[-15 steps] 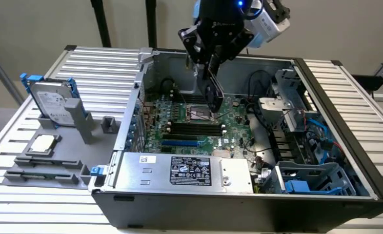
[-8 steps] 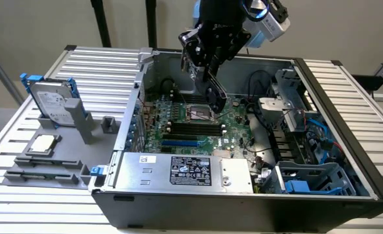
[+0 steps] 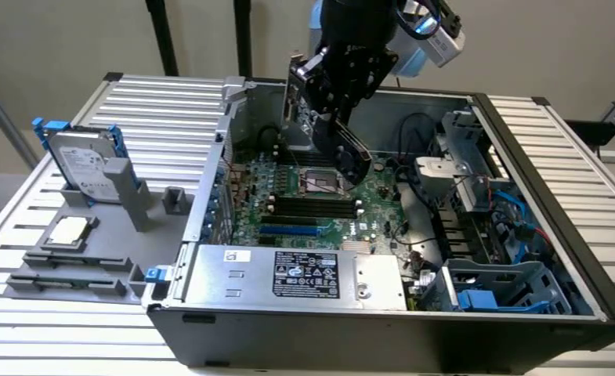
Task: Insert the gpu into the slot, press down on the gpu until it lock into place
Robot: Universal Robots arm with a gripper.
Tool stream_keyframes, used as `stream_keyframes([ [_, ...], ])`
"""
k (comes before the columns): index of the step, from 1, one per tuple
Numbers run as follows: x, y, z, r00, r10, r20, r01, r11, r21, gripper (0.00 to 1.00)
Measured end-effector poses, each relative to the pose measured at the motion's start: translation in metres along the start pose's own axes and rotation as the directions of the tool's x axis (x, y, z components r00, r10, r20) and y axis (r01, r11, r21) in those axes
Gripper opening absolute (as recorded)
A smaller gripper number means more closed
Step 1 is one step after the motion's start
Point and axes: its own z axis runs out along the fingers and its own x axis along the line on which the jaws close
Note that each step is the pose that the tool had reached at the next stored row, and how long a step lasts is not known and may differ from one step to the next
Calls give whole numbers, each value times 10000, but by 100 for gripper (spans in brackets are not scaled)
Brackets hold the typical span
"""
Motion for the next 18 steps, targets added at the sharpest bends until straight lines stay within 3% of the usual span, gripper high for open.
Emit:
stream_keyframes([
  [4,-1,-2,29,9973,-732,21,732,9973,73,26],
  [9,-2,-4,67,9866,-1632,39,1631,9865,162,26],
  [14,-3,-7,111,9678,-2516,14,2516,9676,214,26],
  [18,-3,-10,149,9467,-3221,-17,3221,9464,242,26],
])
